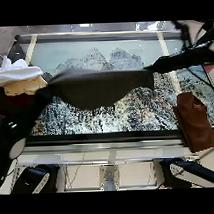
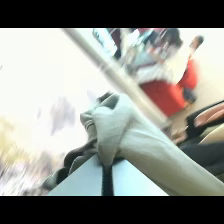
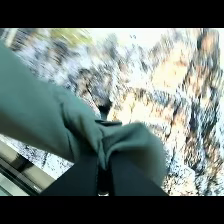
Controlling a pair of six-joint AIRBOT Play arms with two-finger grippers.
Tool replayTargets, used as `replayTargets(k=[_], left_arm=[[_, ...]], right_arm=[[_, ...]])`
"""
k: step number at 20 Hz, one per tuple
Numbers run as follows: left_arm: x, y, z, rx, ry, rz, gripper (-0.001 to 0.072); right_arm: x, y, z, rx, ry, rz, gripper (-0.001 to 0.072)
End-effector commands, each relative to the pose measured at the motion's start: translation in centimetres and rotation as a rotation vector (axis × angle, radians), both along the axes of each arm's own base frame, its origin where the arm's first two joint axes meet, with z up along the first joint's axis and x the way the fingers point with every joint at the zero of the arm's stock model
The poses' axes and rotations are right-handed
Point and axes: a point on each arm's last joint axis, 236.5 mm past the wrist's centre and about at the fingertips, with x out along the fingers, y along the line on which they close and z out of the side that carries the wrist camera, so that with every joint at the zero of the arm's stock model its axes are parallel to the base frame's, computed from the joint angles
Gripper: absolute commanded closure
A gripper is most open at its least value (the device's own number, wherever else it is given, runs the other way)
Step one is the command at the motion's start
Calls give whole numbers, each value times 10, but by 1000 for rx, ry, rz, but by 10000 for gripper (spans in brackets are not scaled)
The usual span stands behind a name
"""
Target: Fold the shirts.
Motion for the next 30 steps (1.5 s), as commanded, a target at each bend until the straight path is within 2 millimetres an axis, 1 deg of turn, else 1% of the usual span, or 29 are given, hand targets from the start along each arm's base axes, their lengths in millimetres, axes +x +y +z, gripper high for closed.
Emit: replayTargets(k=[1, 2, 3, 4, 5, 6, 7, 8, 10, 12, 15, 17, 19, 20, 22, 24, 25, 26, 27, 28, 29, 30], left_arm=[[-71, 34, 85, 40, -236, 60, 701], [-83, 36, 100, 102, -254, 63, 701], [-87, 38, 103, 174, -227, 65, 701], [-86, 39, 102, 237, -190, 64, 701], [-81, 36, 97, 282, -144, 53, 701], [-73, 30, 90, 331, -107, 26, 701], [-61, 21, 77, 377, -65, -8, 701], [-49, 13, 58, 414, 1, -39, 701], [-22, 5, 7, 494, 179, -90, 700], [2, -2, -45, 582, 338, -143, 700], [35, -11, -117, 669, 529, -212, 699], [51, -16, -162, 704, 633, -249, 699], [65, -20, -199, 715, 698, -268, 699], [72, -22, -212, 717, 713, -272, 699], [81, -28, -231, 700, 732, -280, 699], [81, -36, -242, 650, 760, -294, 699], [80, -40, -244, 631, 769, -300, 699], [79, -42, -245, 633, 769, -305, 698], [79, -44, -245, 635, 767, -310, 699], [79, -44, -244, 635, 766, -311, 699], [80, -45, -243, 633, 759, -309, 698], [83, -46, -237, 623, 734, -300, 656]], right_arm=[[-92, 8, 103, -4, -268, 31, 695], [-111, 11, 127, 20, -344, 29, 695], [-129, 16, 148, 51, -412, 34, 696], [-143, 21, 159, 79, -445, 49, 696], [-153, 27, 160, 98, -434, 73, 696], [-159, 31, 152, 103, -389, 94, 696], [-158, 31, 140, 96, -334, 98, 696], [-155, 32, 126, 85, -275, 105, 696], [-136, 33, 93, 74, -147, 108, 695], [-108, 35, 48, 69, -2, 100, 694], [-63, 39, -38, 71, 247, 72, 695], [-29, 41, -99, 85, 366, 21, 694], [9, 42, -156, 104, 434, -52, 694], [28, 41, -182, 111, 451, -89, 694], [62, 40, -219, 128, 448, -156, 693], [91, 38, -239, 160, 409, -220, 693], [103, 37, -242, 173, 377, -248, 693], [114, 34, -241, 182, 342, -272, 693], [124, 32, -237, 196, 303, -295, 675], [130, 32, -232, 215, 281, -308, 562], [133, 33, -226, 221, 269, -307, 362], [133, 35, -218, 223, 265, -292, 292]])
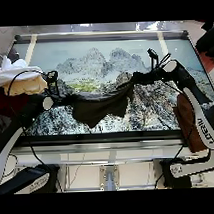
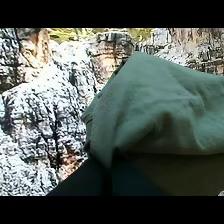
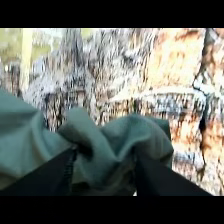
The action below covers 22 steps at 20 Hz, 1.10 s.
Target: Fold the shirts.
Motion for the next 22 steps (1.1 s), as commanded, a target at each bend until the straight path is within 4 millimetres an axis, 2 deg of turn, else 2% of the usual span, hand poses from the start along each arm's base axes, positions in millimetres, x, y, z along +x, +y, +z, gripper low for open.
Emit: replayTargets(k=[1, 2, 3, 5, 6, 7, 8, 9, 12, 13, 15, 16, 17, 19, 22], left_arm=[[11, -6, 15, -35, -67, 6, 476], [20, -4, 35, -55, -138, 19, 186], [27, 0, 59, -76, -214, 35, 52], [32, 18, 105, -127, -335, 102, 50], [29, 31, 119, -135, -361, 133, 52], [23, 41, 121, -128, -348, 155, 59], [12, 52, 110, -108, -280, 173, 59], [-3, 58, 91, -83, -178, 181, 60], [-59, 55, 26, -19, 121, 148, 69], [-71, 46, 10, -26, 164, 127, 69], [-102, 10, -22, -121, 270, 91, 69], [-111, -8, -33, -170, 284, 75, 69], [-113, -24, -39, -209, 260, 61, 69], [-106, -54, -37, -292, 185, 44, 69], [-105, -73, -45, -300, 174, 18, 69]], right_arm=[[18, 2, 18, 15, -57, -12, 293], [14, 3, 31, 9, -52, 24, 293], [10, 2, 44, -11, -52, 63, 293], [-5, -7, 70, -105, -56, 157, 300], [-17, -11, 81, -139, -45, 189, 300], [-28, -11, 88, -148, -32, 213, 299], [-40, -10, 92, -154, -16, 238, 300], [-48, -9, 94, -159, 0, 256, 300], [-56, -9, 94, -159, 21, 271, 300], [-55, -9, 95, -157, 17, 268, 300], [-55, -7, 95, -149, 21, 266, 300], [-56, -7, 95, -145, 22, 267, 300], [-56, -5, 96, -138, 22, 269, 300], [-57, -3, 97, -128, 21, 271, 300], [-57, -3, 97, -126, 25, 273, 299]])
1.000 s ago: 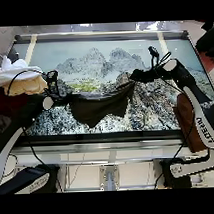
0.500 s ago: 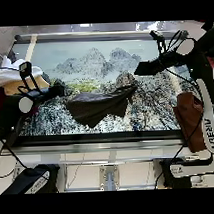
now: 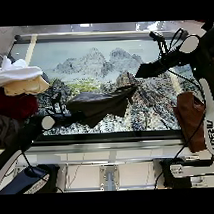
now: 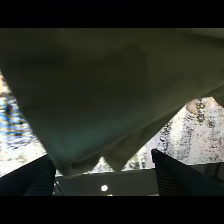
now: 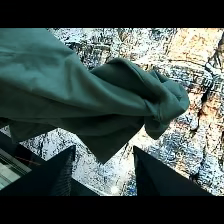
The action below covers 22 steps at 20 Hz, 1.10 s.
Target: Fold the shirts.
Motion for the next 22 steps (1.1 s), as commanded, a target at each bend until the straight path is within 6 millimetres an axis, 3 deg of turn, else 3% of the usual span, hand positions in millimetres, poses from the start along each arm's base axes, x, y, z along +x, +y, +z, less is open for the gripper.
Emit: replayTargets(k=[1, 3, 4, 5, 6, 7, 10, 13, 15, 17, 19, 22], left_arm=[[-3, -26, -16, -55, 7, 15, 68], [1, -27, -26, -57, 24, 40, 73], [8, -29, -26, -77, 11, 64, 181], [16, -31, -22, -103, -15, 91, 396], [24, -32, -16, -122, -48, 112, 663], [32, -32, -9, -133, -85, 123, 697], [39, -31, 19, -172, -164, 134, 698], [44, -24, 83, -254, -321, 145, 698], [48, -8, 125, -288, -446, 172, 698], [52, 12, 152, -311, -523, 223, 698], [54, 24, 159, -310, -542, 255, 698], [56, 24, 154, -304, -529, 257, 698]], right_arm=[[-4, 2, 1, 5, 12, 7, 300], [-8, 1, -1, 1, 29, 16, 300], [-9, 1, -1, 0, 33, 18, 300], [-10, 1, -1, -1, 36, 20, 300], [-10, 1, -2, -2, 36, 21, 300], [-10, 1, -2, -4, 36, 21, 300], [-9, -6, -5, -37, 32, 16, 300], [-10, -25, -18, -126, 48, 7, 300], [-27, -26, -39, -135, 134, 24, 301], [-52, -25, -80, -131, 260, 31, 301], [-76, -8, -122, -42, 365, 22, 301], [-86, 39, -152, 215, 387, -31, 301]])
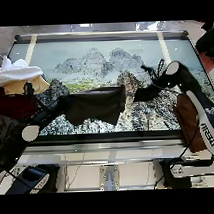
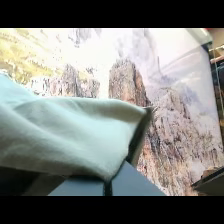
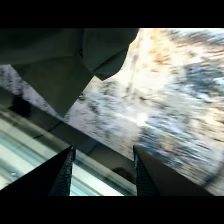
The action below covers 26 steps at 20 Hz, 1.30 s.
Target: Fold the shirts.
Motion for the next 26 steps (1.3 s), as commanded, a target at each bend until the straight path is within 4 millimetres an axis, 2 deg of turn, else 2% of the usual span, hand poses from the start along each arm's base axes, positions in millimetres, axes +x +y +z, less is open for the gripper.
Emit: replayTargets(k=[1, 3, 6, 8, 10, 16, 24, 25, 26], left_arm=[[2, 7, 4, -3, -14, 21, 698], [4, 7, 0, 0, -2, 21, 698], [5, 6, -4, 3, 8, 21, 698], [5, 6, -5, 4, 12, 21, 698], [5, 6, -5, 4, 12, 21, 698], [5, 6, -5, 4, 12, 21, 698], [5, 6, -6, 5, 12, 21, 698], [5, 6, -6, 5, 12, 21, 698], [5, 6, -6, 5, 12, 21, 698]], right_arm=[[-12, 42, -33, 219, 52, -140, 301], [-28, 52, -51, 214, 70, -128, 301], [-53, 81, -71, 186, 82, -37, 301], [-56, 99, -81, 165, 51, -10, 301], [-56, 108, -87, 154, 31, 0, 301], [-51, 110, -90, 149, 19, -24, 301], [-54, 116, -101, 174, 80, -59, 302], [-53, 116, -101, 175, 77, -62, 315], [-52, 116, -101, 174, 73, -65, 390]])
